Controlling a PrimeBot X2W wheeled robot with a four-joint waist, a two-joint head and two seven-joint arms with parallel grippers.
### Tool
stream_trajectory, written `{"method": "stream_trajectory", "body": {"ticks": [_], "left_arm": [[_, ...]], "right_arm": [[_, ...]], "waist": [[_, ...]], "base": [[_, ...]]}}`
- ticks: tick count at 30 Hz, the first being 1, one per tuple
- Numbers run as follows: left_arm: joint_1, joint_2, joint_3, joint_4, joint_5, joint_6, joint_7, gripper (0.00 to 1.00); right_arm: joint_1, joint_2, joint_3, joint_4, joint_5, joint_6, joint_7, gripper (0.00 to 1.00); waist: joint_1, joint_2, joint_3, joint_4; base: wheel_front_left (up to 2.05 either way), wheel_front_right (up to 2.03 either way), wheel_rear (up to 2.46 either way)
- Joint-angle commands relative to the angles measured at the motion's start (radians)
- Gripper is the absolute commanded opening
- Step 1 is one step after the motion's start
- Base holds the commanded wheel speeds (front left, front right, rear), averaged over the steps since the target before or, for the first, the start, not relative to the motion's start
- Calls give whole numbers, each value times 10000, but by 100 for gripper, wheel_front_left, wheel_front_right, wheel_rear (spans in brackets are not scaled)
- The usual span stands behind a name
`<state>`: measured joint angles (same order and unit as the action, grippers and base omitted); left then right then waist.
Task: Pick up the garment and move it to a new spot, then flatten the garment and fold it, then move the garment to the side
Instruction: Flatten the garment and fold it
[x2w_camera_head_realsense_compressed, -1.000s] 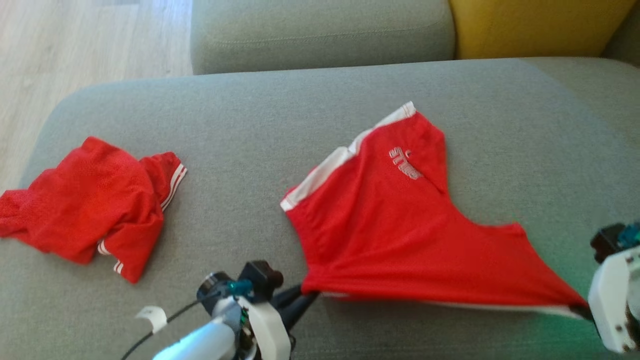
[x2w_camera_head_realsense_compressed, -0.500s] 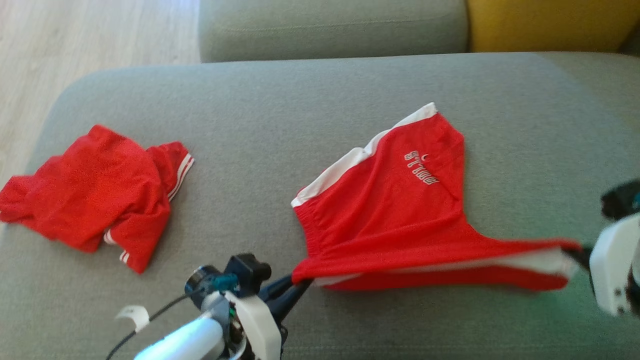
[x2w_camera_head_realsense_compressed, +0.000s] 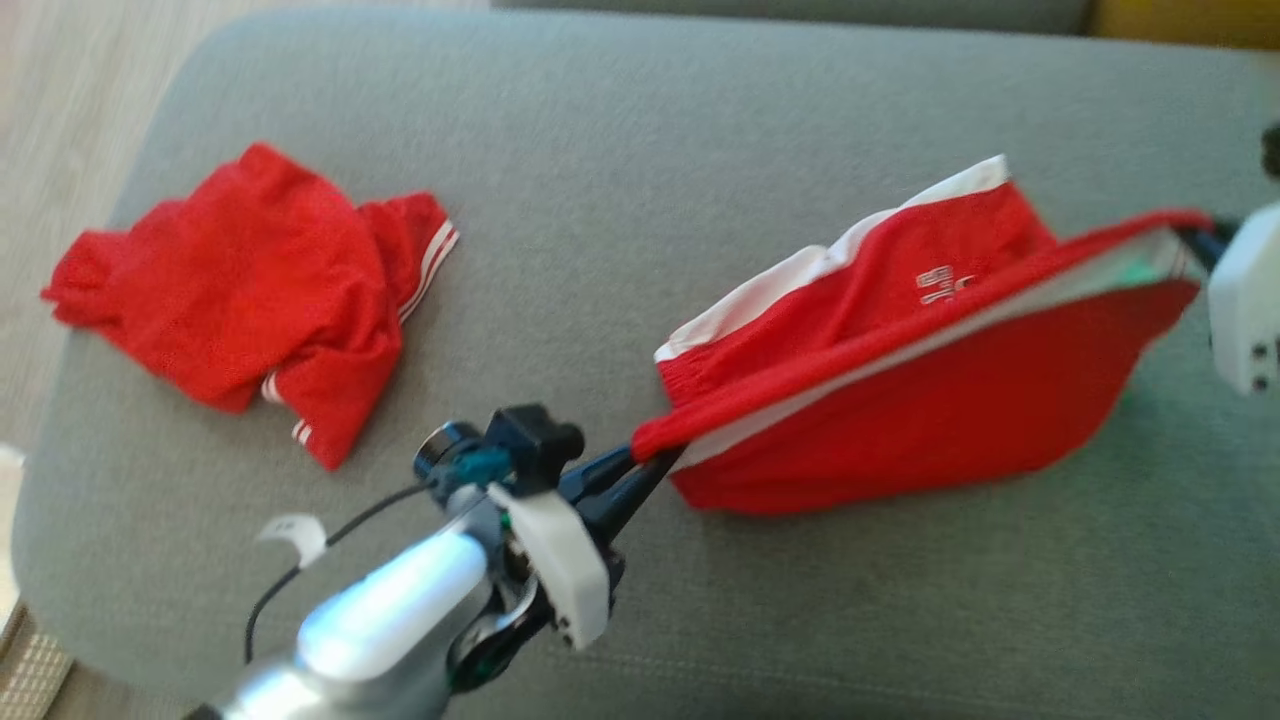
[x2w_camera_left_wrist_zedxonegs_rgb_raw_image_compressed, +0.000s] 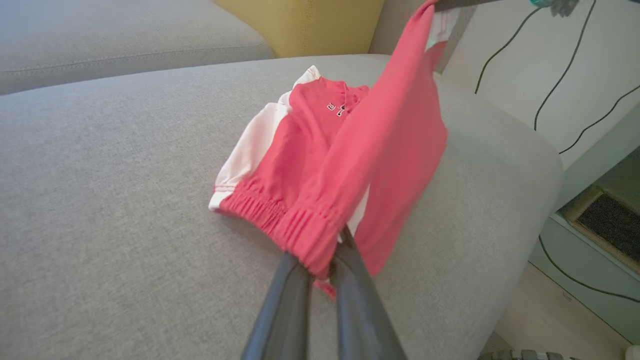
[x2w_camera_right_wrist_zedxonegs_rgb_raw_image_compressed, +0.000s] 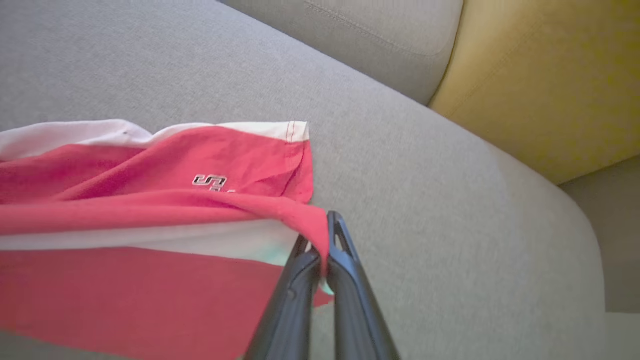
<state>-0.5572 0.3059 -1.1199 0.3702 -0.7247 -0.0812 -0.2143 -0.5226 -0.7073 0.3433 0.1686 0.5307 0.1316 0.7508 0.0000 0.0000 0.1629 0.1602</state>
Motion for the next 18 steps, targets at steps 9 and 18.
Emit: {"method": "stream_trajectory", "body": {"ticks": [9,18], "left_arm": [[-1446,-594,531,769,-163,-318,-278,0],[-1987,-1016,587,1357,-199,-448,-425,0]], "right_arm": [[-2384,-149,1077,1488,-844,-9,-914,0],[-3392,71,1637,2982,-1090,-9,-1514,0]], "waist": [[0,0,1505,944],[0,0,2011,1180]], "base": [[0,0,0],[0,0,0]]}}
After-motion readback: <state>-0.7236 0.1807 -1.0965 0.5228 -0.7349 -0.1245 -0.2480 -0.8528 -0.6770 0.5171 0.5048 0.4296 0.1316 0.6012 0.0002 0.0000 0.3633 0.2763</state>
